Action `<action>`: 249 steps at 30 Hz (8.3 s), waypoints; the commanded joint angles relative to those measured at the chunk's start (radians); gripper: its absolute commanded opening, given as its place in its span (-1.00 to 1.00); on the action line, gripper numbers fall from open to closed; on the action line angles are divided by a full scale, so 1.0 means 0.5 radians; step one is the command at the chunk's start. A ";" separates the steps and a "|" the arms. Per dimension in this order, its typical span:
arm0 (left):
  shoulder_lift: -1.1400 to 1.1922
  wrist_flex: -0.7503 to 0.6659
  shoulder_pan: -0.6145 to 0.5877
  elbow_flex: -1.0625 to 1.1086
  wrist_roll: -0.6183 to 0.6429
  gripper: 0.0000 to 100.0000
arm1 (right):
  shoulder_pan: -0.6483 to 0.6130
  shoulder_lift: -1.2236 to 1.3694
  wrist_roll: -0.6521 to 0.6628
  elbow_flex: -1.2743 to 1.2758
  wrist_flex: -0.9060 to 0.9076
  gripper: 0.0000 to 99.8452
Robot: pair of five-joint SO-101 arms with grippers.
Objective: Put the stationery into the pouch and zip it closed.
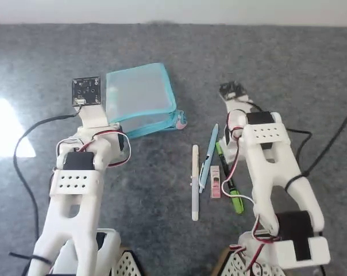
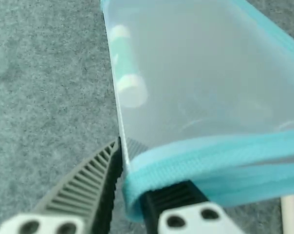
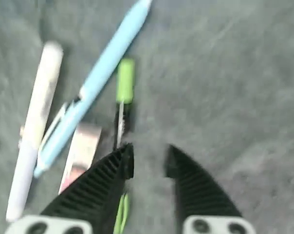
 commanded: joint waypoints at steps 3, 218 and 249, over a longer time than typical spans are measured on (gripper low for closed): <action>-0.012 -0.034 -0.009 -0.008 -0.006 -0.98 | -0.063 -0.020 -0.006 0.046 0.192 -0.53; -0.110 -0.368 0.153 0.272 -0.031 -0.98 | 0.041 -0.852 0.387 -0.172 0.713 -0.98; -0.110 -0.390 0.153 0.275 -0.034 -0.98 | -0.664 0.121 0.061 -1.267 1.119 -0.98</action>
